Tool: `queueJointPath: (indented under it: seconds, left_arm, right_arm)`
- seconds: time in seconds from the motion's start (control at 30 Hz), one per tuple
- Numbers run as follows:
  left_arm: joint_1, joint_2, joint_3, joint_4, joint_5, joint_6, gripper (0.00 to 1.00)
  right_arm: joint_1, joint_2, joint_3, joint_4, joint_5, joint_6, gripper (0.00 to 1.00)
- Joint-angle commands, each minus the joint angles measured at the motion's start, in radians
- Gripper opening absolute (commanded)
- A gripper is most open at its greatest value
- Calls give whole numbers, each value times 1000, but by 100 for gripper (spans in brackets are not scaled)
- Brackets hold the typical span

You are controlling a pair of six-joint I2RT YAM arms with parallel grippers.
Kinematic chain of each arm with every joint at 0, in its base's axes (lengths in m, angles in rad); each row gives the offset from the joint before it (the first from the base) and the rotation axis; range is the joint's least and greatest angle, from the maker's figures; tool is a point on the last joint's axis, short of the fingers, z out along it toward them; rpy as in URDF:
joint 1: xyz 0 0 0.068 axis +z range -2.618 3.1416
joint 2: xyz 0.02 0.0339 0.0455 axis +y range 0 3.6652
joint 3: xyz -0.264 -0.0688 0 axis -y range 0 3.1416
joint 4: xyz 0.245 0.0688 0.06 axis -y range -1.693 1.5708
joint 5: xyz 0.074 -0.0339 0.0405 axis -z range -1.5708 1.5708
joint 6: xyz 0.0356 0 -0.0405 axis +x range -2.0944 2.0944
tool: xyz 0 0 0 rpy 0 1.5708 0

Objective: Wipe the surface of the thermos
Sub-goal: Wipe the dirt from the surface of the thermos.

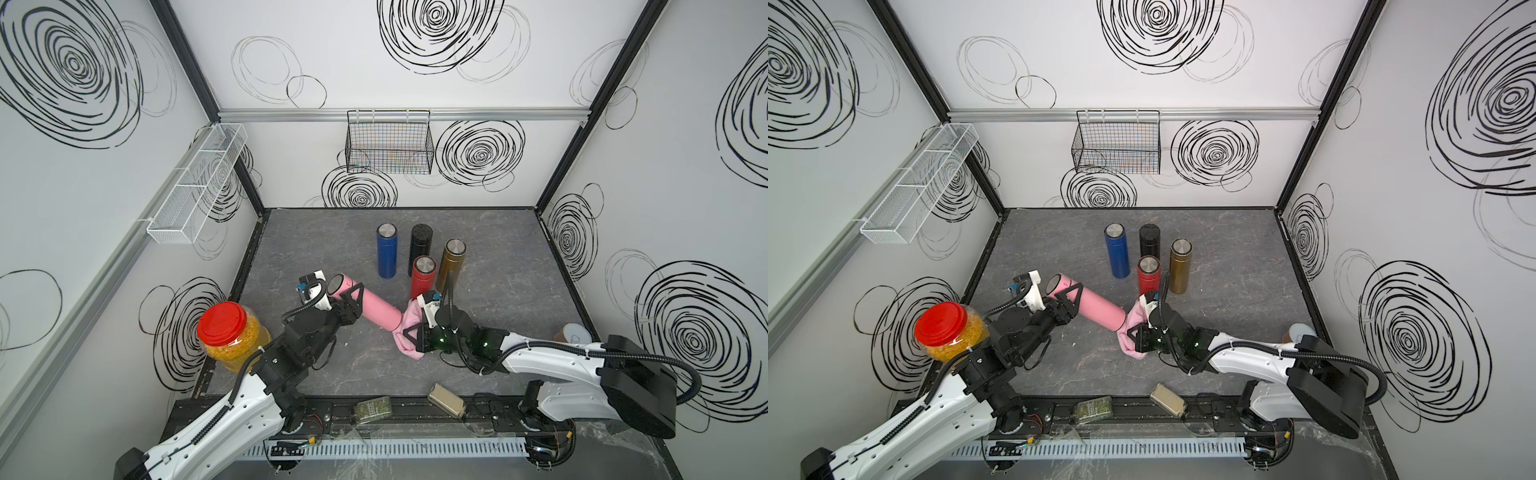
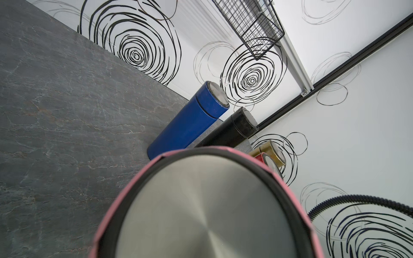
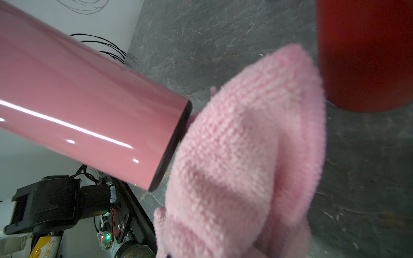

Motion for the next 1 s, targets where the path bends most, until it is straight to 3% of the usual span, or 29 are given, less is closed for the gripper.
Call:
queueJointPath:
  seconds: [0.0,0.13,0.3,0.67,0.97]
  left_arm:
    - [7,-20,21,113,9,-44,0]
    - [18,-25,1,151,30,-69,0]
    - [31,-33,7,154,49,-66,0]
    - [31,-46,-10,173,104,-73,0]
    - [31,-42,-58,300,115,-132,0]
  right_arm:
    - [-6,34,-7,145,-47,-13,0]
    - [9,85,-20,254,-118,-21,0]
    - [65,101,-21,232,-100,-46,0]
    - [-47,-149,-124,140,24,-59,0]
    - [-7,-45,-104,323,-91,-56,0]
